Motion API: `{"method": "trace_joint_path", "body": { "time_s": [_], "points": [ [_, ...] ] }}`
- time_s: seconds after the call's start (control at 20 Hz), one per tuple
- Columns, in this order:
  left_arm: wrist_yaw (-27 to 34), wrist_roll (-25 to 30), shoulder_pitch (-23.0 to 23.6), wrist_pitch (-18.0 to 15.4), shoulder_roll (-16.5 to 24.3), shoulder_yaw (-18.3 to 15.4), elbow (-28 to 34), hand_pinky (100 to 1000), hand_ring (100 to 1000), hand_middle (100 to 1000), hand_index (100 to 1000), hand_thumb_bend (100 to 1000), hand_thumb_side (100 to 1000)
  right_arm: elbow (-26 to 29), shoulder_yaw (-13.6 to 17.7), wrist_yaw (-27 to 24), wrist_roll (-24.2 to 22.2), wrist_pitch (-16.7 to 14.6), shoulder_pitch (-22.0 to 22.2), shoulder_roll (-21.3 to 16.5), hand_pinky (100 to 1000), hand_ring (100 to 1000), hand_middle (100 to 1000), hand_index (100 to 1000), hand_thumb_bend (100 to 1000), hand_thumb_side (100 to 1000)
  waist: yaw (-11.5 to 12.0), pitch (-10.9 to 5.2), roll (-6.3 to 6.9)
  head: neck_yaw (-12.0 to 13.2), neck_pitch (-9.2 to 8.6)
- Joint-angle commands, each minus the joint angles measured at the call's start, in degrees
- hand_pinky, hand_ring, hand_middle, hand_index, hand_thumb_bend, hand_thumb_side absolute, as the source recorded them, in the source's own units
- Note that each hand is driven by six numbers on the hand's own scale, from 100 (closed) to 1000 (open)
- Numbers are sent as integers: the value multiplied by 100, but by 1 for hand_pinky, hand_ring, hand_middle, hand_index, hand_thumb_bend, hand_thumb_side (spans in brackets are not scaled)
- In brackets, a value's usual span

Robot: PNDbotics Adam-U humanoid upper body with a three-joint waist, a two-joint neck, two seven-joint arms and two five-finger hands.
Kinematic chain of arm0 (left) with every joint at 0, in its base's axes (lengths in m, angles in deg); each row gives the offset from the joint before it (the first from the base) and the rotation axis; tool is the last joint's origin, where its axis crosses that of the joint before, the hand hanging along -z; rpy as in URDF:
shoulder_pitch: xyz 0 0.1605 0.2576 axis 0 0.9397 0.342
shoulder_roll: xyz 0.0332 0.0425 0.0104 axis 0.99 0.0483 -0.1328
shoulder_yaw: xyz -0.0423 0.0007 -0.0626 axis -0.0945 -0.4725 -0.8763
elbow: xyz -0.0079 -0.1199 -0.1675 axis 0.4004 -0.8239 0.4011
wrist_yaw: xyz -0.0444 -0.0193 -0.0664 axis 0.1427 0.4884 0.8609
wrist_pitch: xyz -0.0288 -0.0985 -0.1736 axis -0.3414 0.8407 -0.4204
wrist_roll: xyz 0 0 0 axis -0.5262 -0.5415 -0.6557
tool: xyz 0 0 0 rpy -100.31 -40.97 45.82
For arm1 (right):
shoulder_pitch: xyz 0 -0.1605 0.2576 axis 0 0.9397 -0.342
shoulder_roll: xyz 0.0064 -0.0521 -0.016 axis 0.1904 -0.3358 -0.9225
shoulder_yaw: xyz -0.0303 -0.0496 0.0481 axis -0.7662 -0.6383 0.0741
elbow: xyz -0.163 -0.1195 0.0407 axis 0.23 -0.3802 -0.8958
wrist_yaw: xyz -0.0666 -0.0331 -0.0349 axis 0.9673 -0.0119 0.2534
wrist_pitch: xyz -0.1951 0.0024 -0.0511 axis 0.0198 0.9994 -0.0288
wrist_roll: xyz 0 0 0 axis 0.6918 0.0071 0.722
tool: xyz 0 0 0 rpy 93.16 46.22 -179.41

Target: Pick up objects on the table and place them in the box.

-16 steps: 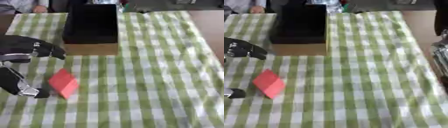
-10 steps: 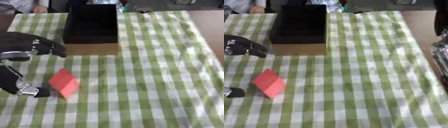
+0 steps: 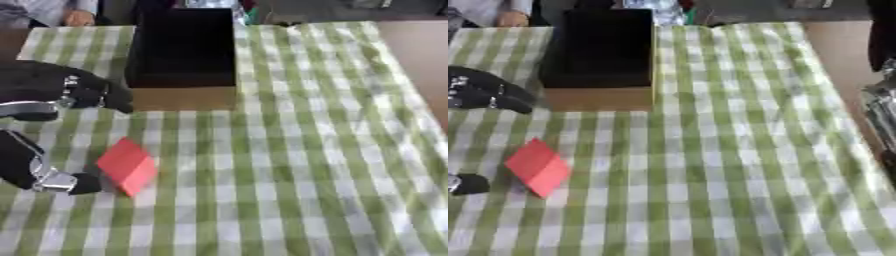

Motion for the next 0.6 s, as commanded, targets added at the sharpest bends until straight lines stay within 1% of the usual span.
{"method": "trace_joint_path", "body": {
  "time_s": [0.05, 0.3, 0.6],
  "points": [
    [-3, 35, -126, -63, 177, 74, -147, 995, 967, 950, 981, 509, 723, 97, 51, -55, 13, 2, -82, -93, 771, 682, 546, 823, 100, 624, -15, -149, 63, 15, -24],
    [-64, 35, -326, -173, 138, 401, -677, 993, 970, 953, 977, 509, 704, 97, 55, -62, 21, -13, -89, -94, 771, 682, 545, 822, 100, 623, -50, -126, 69, 26, -62],
    [-116, 35, -472, -301, 28, 634, -1241, 986, 949, 927, 953, 506, 689, 97, 66, -60, 55, -25, -98, -84, 771, 681, 543, 822, 100, 624, -124, -16, 67, 49, -146]
  ]
}}
